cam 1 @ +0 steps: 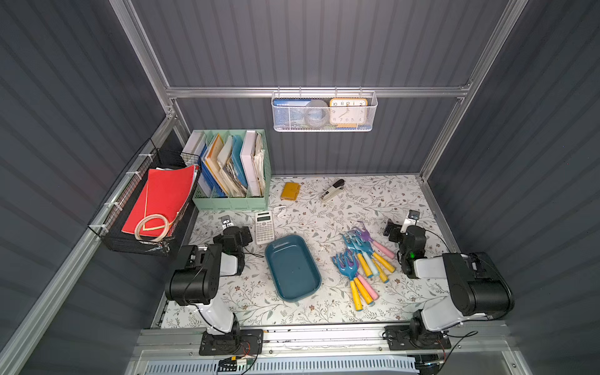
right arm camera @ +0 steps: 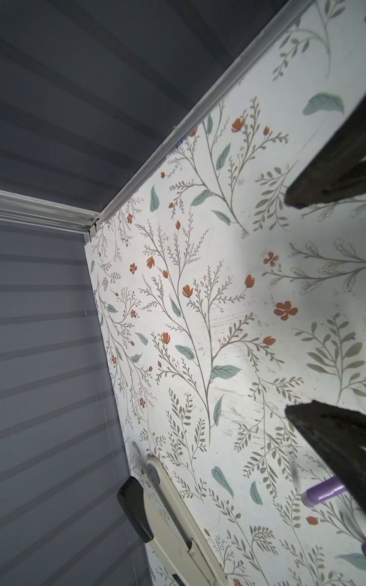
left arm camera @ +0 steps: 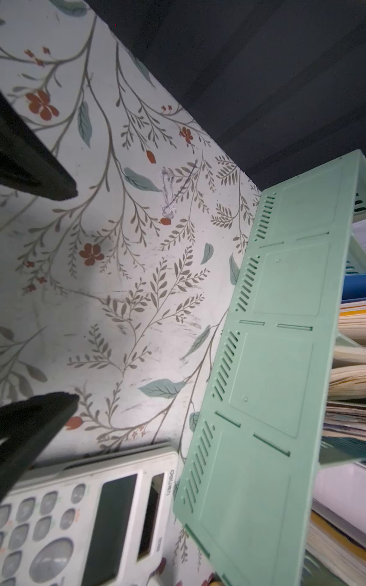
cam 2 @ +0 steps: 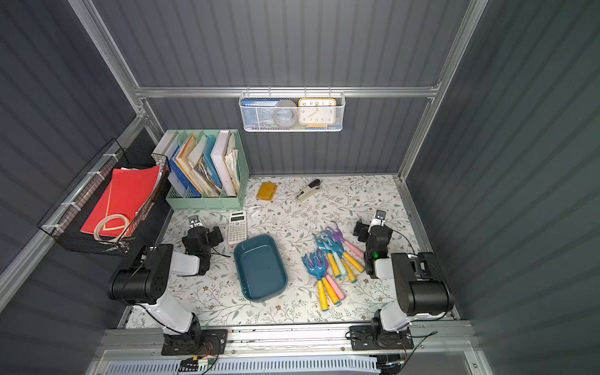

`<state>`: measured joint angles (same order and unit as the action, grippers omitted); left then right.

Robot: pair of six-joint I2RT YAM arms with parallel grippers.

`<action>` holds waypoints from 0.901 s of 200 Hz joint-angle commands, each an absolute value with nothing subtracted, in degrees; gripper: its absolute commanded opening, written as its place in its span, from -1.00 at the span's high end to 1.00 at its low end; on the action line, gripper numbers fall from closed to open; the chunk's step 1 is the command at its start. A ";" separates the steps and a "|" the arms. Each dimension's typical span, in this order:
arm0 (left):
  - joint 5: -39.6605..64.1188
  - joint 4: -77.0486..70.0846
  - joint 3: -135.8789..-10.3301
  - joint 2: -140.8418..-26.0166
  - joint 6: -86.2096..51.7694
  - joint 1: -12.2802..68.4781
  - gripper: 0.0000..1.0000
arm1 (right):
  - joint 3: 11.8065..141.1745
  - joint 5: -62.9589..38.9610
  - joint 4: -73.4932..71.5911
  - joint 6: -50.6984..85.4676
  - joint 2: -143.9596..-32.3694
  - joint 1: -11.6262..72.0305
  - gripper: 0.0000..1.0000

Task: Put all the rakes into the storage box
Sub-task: Move the storage box to the center of the board.

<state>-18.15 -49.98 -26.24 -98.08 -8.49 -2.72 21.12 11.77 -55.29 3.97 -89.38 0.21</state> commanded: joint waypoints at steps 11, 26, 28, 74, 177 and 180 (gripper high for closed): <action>-17.68 -50.22 -26.89 -97.65 -9.14 -2.90 -1.00 | 20.92 11.63 -56.25 3.78 -89.84 0.21 -0.98; -17.70 -50.19 -26.89 -97.65 -9.14 -2.90 -1.00 | 20.92 11.64 -56.25 3.78 -89.82 0.26 -0.98; -17.70 -50.19 -26.89 -97.65 -9.14 -2.90 -1.00 | 20.92 11.68 -56.25 3.78 -89.82 0.20 -0.98; -17.67 -50.19 -26.89 -97.65 -9.14 -2.90 -1.00 | 20.96 11.61 -56.21 3.74 -89.82 0.19 -0.98; -18.59 -50.02 -26.72 -97.56 -9.14 -2.90 -1.00 | 21.71 8.65 -52.61 4.22 -88.60 -0.88 -0.98; -18.59 -50.08 -26.72 -97.60 -9.13 -2.90 -1.00 | 21.71 8.62 -52.75 4.22 -88.70 -0.86 -0.98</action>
<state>-18.04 -49.98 -26.24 -98.08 -8.49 -2.72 21.32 9.04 -52.23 4.01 -88.90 -0.64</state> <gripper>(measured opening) 0.999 0.990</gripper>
